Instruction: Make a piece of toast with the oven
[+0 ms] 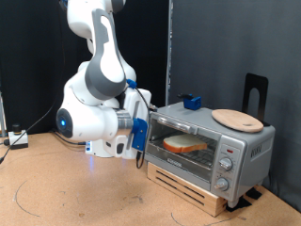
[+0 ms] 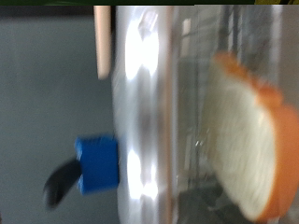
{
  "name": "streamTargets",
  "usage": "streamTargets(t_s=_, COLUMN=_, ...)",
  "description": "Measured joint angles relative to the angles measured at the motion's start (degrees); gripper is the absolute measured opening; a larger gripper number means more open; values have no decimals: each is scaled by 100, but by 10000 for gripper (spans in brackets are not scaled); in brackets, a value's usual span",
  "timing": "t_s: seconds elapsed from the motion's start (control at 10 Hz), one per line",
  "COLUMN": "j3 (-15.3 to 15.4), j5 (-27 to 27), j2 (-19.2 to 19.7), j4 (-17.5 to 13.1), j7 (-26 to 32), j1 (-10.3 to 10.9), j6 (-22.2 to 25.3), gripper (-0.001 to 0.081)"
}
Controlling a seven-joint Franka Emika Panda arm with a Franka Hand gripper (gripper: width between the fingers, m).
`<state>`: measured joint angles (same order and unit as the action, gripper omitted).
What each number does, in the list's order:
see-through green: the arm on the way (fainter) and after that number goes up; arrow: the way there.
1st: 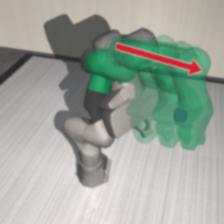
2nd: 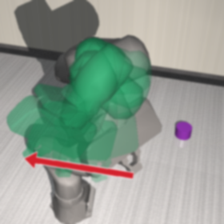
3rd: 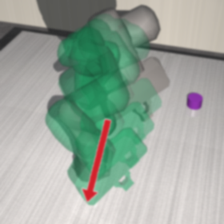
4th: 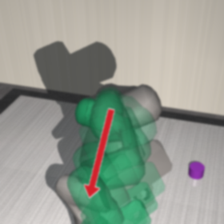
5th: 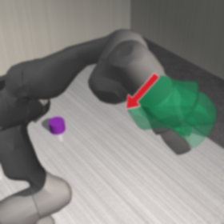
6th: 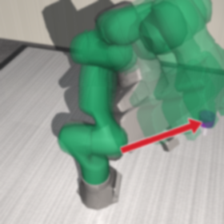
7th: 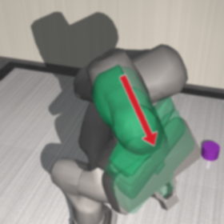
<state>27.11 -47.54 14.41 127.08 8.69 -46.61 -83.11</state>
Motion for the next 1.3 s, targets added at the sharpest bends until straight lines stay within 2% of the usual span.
streamTargets(t_s=0.2, j3=39, j5=-185, j2=237, j4=-155, j7=-275, j1=156, j6=-459, gripper=807)
streamTargets(t_s=0.3, j3=39, j5=-170, j2=236, j4=-153, j7=-229, j1=151, j6=-400, gripper=807)
streamTargets(t_s=0.4, j3=45, j5=-169, j2=289, j4=-214, j7=14, j1=129, j6=-41, gripper=807)
streamTargets(t_s=0.5, j3=60, j5=-19, j2=486, j4=-446, j7=293, j1=127, j6=411, gripper=807)
streamTargets(t_s=0.6, j3=101, j5=87, j2=769, j4=-750, j7=643, j1=155, j6=530, gripper=807)
streamTargets(t_s=0.8, j3=144, j5=85, j2=1182, j4=-1150, j7=856, j1=278, j6=234, gripper=807)
streamTargets(t_s=0.9, j3=146, j5=-39, j2=1299, j4=-1249, j7=842, j1=367, j6=-147, gripper=807)
streamTargets(t_s=1.0, j3=145, j5=-89, j2=1378, j4=-1315, j7=840, j1=432, j6=-331, gripper=807)
streamTargets(t_s=1.3, j3=141, j5=-106, j2=1406, j4=-1322, j7=843, j1=429, j6=-247, gripper=807)
